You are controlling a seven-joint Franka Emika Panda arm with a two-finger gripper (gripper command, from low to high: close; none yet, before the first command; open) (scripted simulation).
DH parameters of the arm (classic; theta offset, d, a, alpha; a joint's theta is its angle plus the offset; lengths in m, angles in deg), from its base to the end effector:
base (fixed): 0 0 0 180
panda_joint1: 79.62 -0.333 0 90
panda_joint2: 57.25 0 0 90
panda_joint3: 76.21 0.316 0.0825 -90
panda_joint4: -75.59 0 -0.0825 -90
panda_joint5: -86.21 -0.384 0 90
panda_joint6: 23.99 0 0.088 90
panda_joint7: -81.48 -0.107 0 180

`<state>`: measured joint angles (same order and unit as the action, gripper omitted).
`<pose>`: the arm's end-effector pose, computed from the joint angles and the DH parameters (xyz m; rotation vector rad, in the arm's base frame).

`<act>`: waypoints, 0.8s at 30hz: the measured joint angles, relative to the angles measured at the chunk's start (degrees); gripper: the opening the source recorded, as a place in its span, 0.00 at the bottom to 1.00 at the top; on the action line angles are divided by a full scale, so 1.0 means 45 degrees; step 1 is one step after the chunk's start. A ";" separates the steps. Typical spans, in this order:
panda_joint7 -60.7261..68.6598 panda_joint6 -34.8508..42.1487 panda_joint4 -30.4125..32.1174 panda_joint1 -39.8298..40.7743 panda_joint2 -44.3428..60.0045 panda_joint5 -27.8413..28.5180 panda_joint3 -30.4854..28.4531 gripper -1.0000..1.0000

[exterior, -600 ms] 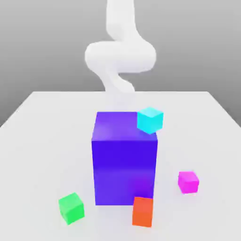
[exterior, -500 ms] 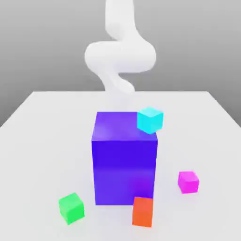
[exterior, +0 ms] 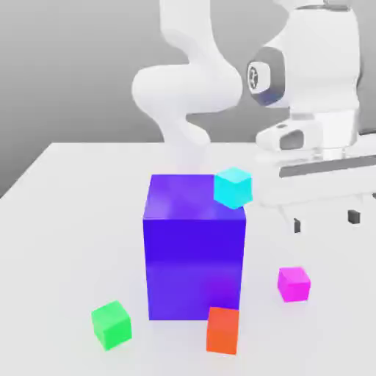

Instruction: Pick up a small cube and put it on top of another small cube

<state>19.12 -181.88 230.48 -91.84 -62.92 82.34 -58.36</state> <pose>0.3670 0.2065 0.2735 -2.8854 0.9298 -0.1553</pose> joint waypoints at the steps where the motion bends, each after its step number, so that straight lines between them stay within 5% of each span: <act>1: -0.0457 -0.0316 0.0286 -0.0206 0.0482 0.0284 0.0200 0.50; 5: -0.2651 -0.1388 0.1196 -0.0765 0.2021 0.1752 -0.0023 0.50; 11: -0.4647 -0.3467 0.0775 -0.2663 0.4680 0.4149 -0.2529 0.50; 12: -0.4767 -0.3743 0.0705 -0.2960 0.5015 0.4288 -0.2856 0.00; 19: -0.4804 -0.3780 0.0700 -0.2998 0.5042 0.4333 -0.2902 0.00; 24: -0.3515 -0.2207 0.1140 -0.1842 0.3043 0.2644 -0.1344 0.00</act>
<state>3.30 -191.81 235.61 -100.13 -49.23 94.24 -64.41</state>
